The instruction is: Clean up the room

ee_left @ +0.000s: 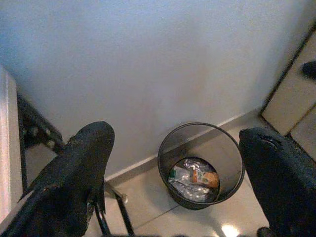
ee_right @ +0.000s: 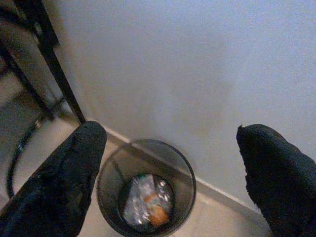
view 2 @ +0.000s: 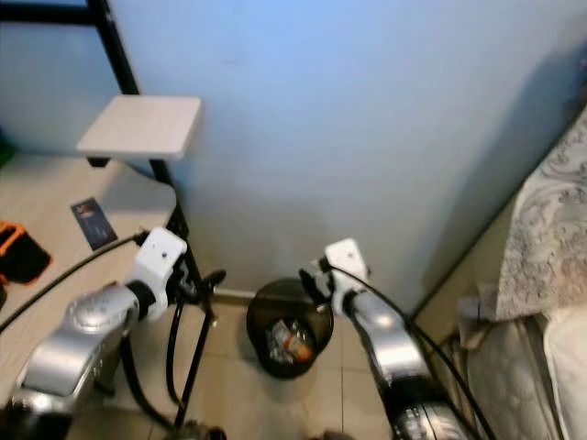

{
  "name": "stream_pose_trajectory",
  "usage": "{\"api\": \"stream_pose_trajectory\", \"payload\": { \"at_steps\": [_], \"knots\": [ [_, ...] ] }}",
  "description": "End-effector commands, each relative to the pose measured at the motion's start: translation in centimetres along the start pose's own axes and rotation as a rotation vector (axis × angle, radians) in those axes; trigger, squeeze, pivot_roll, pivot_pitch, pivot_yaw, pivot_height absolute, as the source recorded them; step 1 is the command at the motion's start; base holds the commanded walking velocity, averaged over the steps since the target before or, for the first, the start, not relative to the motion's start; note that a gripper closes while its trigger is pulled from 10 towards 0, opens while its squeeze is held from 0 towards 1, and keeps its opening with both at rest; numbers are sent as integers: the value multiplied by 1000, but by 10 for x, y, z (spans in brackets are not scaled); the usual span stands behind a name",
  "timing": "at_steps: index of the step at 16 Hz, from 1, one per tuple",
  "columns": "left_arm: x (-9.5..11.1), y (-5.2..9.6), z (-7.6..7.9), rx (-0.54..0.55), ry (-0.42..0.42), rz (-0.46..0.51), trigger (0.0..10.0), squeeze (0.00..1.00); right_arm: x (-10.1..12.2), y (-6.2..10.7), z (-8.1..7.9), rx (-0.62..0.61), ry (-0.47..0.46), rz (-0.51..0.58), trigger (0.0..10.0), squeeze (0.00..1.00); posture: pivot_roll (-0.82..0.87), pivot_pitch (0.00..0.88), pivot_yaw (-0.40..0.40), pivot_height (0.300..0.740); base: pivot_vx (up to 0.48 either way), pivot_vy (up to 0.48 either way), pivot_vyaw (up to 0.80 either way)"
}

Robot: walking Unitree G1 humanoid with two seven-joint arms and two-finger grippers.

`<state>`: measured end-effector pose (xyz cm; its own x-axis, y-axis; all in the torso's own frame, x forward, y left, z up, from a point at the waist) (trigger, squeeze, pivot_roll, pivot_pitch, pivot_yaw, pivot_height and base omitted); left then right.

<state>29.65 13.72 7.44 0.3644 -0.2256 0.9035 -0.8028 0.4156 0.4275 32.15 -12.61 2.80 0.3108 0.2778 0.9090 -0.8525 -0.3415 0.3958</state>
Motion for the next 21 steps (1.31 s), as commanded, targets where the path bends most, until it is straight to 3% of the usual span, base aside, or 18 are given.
{"api": "stream_pose_trajectory", "payload": {
  "at_steps": [1, 3, 5, 6, 7, 9, 11, 12, 15, 19, 21],
  "knots": [
    [1, 4, 3, 11, -1, 2, 10000, 0, 23, 7, -1, 9, -6, 64, 10000, 0, -88, 11, 51, 740, 0, 0, 0],
    [4, 9, 2, 39, 6, 29, 10000, 0, 33, 15, -9, 40, -22, 82, 10000, 0, -86, 1, 55, 740, 0, 0, 0],
    [19, 18, -5, 133, 57, 111, 10000, 0, 54, 27, 1, -76, -121, 190, 10000, 0, -80, 0, 48, 740, 0, 0, 0],
    [21, 21, -10, 186, 67, 130, 10000, 0, 60, 35, 2, -102, -90, 249, 10000, 0, -78, 0, 46, 740, 0, 0, 0],
    [22, 24, -12, 217, 65, 152, 10000, 0, 50, 40, 4, -137, -74, 200, 10000, 0, -74, 0, 42, 740, 0, 0, 0],
    [21, 28, -11, 239, 69, 153, 10000, 0, 43, 47, 7, -180, -211, 171, 10000, 0, -72, 0, 40, 740, 0, 0, -744],
    [17, 31, -8, 256, 103, 156, 10000, 0, 35, 53, 12, -236, -235, 144, 10000, 0, -69, 0, 40, 740, 0, 0, -800],
    [15, 32, -7, 262, 71, 142, 10000, 0, 31, 55, 13, -247, -279, 133, 10000, 0, -65, 0, 41, 740, 0, 0, -800],
    [11, 34, -12, 281, 102, 129, 10000, 0, 31, 57, 11, -238, -293, 122, 10000, 0, -66, 0, 37, 740, 0, 0, 0],
    [8, 36, -11, 288, 64, 116, 10000, 0, 34, 58, 16, -259, -327, 131, 10000, 0, -61, 0, 14, 740, 0, 0, -800],
    [7, 35, -12, 301, 86, 116, 10000, 0, 32, 59, 12, -239, -303, 121, 10000, 0, -61, 0, 5, 740, 0, 0, -800]
  ]
}}
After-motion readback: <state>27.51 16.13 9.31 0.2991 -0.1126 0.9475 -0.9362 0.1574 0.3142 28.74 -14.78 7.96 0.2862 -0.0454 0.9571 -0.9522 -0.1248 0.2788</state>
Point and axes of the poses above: a point about 5 cm out from each wrist's last joint towards the gripper, its own y axis pointing back from the gripper into the wrist, its own x axis along the axis of the wrist's last joint, z = x × y, the point moved 4 cm from there along -y, pointing out of the wrist towards the gripper, and after that the axes turned 6 degrees about y, right-handed, at the moved point
